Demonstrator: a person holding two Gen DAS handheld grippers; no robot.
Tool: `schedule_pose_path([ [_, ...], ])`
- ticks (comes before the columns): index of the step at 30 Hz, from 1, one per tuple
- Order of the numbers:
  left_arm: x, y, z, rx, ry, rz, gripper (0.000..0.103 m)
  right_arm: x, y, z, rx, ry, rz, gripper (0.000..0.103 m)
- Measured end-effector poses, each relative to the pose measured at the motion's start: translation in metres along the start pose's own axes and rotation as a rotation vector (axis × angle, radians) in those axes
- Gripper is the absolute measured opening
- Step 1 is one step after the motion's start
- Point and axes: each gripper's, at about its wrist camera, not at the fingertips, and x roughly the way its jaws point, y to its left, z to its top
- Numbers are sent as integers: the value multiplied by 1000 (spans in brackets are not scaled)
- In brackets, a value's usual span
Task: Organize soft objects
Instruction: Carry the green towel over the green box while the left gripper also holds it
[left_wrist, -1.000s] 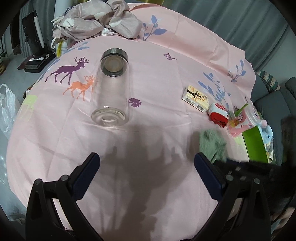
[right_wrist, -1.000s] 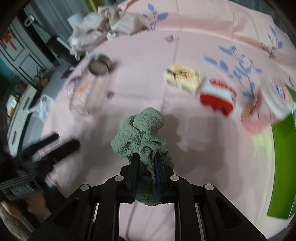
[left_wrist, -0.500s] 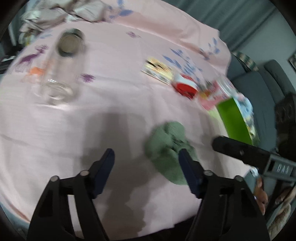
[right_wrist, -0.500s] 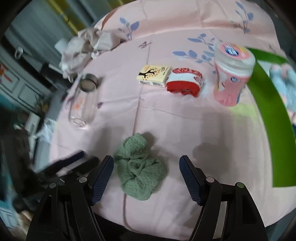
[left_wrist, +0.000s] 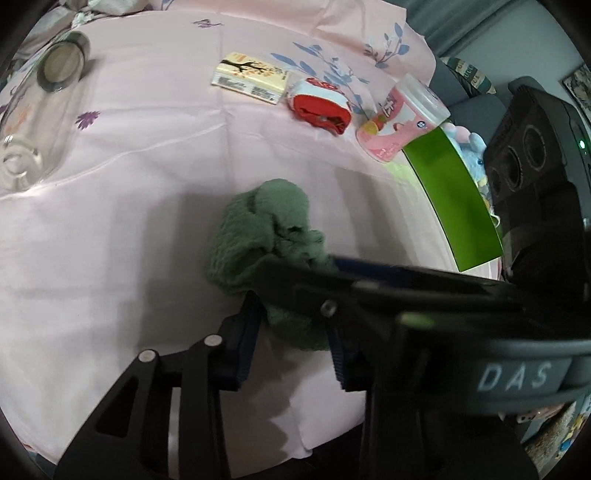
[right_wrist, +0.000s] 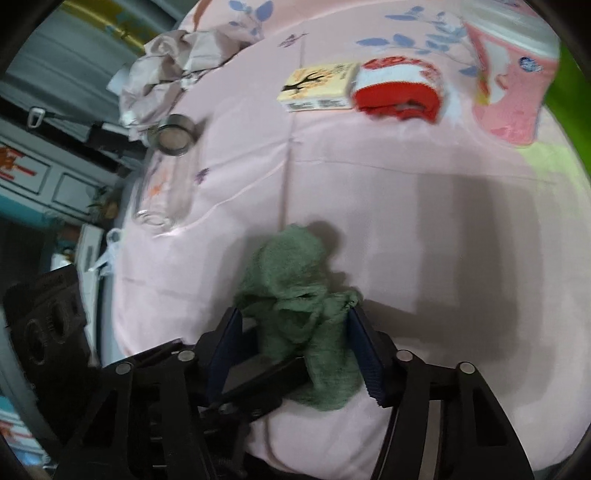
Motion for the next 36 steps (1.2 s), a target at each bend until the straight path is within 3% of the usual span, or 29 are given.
schedule_pose_path([
  [1,1,-3,1,12,3,-3,22,1,-1,0,0,16,30,48],
  [3,2,-6,4,13,11,-12,20,2,-2,-1,-9,19,20,40],
  [7,-4,-26,14,72,-25,-19,19,-16,-8,-1,-6,-51,27,40],
  [14,-30,-104,55,283,-162,-42,19,-100,-23,15,8,-296,19,40],
  [21,-22,-189,107,461,-250,-145,19,-195,-68,35,89,-541,-35,40],
  [25,-3,-231,131,552,-254,-201,19,-236,-101,43,160,-661,-93,40],
  [30,32,-272,162,589,-210,-296,19,-266,-134,51,245,-780,-197,40],
  [36,70,-298,190,587,-157,-347,19,-277,-177,69,314,-833,-225,40],
])
